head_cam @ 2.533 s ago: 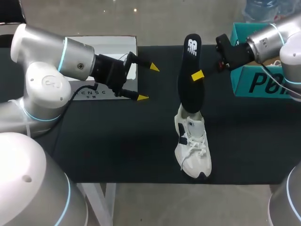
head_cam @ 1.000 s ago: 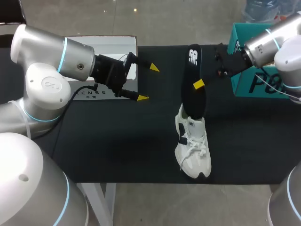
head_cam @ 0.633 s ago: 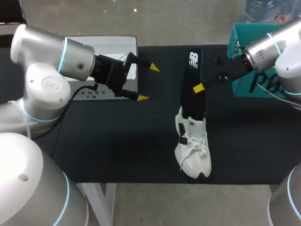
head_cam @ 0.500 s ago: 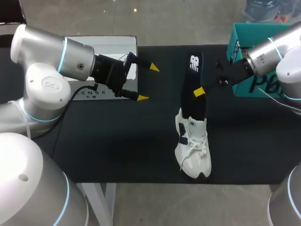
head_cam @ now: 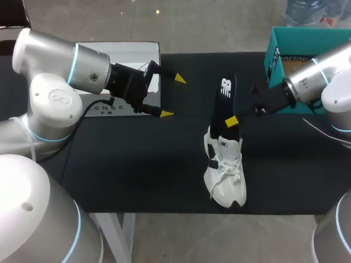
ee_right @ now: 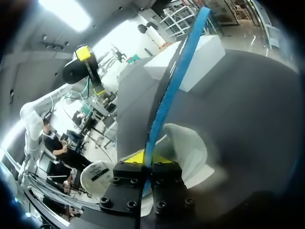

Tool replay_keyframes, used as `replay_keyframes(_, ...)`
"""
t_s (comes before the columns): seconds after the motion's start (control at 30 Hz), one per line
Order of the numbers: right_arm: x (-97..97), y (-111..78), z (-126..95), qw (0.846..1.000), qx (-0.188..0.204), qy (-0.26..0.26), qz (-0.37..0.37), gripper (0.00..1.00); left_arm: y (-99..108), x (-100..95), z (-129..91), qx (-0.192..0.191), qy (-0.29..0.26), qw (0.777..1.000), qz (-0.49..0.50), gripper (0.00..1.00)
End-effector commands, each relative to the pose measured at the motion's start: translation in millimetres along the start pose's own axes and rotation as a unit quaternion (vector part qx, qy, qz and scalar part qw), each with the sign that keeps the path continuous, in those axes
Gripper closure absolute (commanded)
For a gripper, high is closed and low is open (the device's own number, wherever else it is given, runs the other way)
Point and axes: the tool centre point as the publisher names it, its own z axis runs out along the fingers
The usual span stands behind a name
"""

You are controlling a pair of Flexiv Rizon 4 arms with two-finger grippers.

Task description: Take the shoe out of the shoebox, open the shoe tongue, remove and reinsert the insole, then place the shoe into the shoebox

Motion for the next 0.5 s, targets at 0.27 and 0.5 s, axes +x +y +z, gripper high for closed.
replay_keyframes(0.27, -2.6, -16.9, 18.6, 0.999, 0.031, 0.003, 0.013, 1.0, -0.3, -0.2, -0.6, 0.0, 0.001, 1.0, 0.0, 0.0)
replay_keyframes(0.5, -1.1, -12.2, 11.9, 0.999, 0.037, -0.01, 0.019, 0.65, -0.3, -0.2, -0.6, 0.0, 0.001, 1.0, 0.0, 0.0)
